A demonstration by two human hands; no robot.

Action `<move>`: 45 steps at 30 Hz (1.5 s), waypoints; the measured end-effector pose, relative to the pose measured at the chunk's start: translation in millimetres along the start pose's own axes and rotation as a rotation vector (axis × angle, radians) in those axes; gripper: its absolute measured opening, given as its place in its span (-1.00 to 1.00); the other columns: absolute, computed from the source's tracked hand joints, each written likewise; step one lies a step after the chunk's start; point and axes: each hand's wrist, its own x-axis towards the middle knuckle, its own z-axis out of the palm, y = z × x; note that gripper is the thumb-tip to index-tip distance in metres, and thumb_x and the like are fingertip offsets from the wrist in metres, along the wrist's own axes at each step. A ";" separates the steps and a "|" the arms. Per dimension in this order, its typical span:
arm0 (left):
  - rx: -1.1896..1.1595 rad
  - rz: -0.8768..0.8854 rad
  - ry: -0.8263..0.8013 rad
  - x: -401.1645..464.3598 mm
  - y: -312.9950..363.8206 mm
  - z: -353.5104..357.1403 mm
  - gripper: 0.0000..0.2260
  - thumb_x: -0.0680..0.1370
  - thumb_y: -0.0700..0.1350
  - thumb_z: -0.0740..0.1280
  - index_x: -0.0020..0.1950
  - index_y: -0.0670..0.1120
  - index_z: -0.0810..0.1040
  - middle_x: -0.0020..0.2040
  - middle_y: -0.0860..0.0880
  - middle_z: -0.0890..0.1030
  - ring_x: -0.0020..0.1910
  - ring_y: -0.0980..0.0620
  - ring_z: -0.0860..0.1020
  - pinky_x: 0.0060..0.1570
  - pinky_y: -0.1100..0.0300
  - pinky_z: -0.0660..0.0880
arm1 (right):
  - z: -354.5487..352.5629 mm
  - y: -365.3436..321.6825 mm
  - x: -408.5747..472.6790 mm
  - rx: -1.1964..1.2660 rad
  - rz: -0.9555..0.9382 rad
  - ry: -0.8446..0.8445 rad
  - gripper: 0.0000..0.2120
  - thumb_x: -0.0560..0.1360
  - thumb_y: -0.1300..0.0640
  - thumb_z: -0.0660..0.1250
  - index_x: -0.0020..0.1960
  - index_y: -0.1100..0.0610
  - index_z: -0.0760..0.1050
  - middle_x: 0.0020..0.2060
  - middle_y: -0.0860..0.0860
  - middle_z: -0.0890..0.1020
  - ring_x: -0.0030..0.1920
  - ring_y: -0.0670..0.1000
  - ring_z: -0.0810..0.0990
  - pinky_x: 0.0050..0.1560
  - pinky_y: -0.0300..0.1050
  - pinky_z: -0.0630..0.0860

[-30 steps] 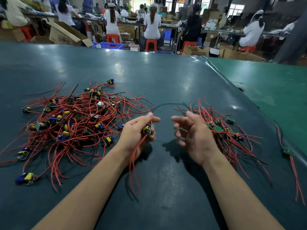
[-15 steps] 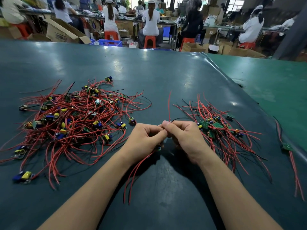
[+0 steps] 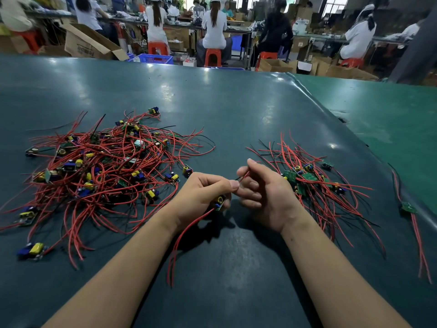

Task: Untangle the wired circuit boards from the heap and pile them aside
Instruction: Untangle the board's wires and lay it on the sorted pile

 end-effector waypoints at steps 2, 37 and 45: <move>0.002 0.009 -0.038 -1.1 0.9 -0.1 -0.67 0.46 -0.08 0.40 -0.14 -0.39 0.63 -0.51 -0.05 0.49 -0.54 0.12 0.37 -0.46 0.36 0.31 | -1.0 0.1 0.3 -0.005 0.005 -0.003 -0.57 0.55 0.00 0.22 -0.39 0.12 0.63 -0.56 -0.07 0.28 -0.60 -0.13 0.19 -0.66 -0.34 0.12; 0.277 0.004 0.017 -2.6 -0.3 5.4 -0.81 0.57 -0.17 0.36 -0.20 -0.13 0.71 -0.49 -0.01 0.54 -0.46 0.07 0.40 -0.39 0.26 0.31 | -10.1 7.4 0.1 -0.517 -0.286 0.112 -0.77 0.61 0.23 0.24 -0.06 0.23 0.66 -0.53 -0.02 0.36 -0.52 -0.07 0.34 -0.51 -0.32 0.33; 0.245 0.005 -0.048 -5.4 3.4 2.5 -0.81 0.57 -0.20 0.36 -0.20 -0.15 0.72 -0.49 -0.05 0.53 -0.45 0.02 0.39 -0.39 0.27 0.32 | -13.3 9.5 7.7 -0.533 -0.296 0.224 -0.75 0.63 0.20 0.19 -0.09 0.14 0.62 -0.54 -0.06 0.25 -0.57 -0.09 0.18 -0.52 -0.28 0.15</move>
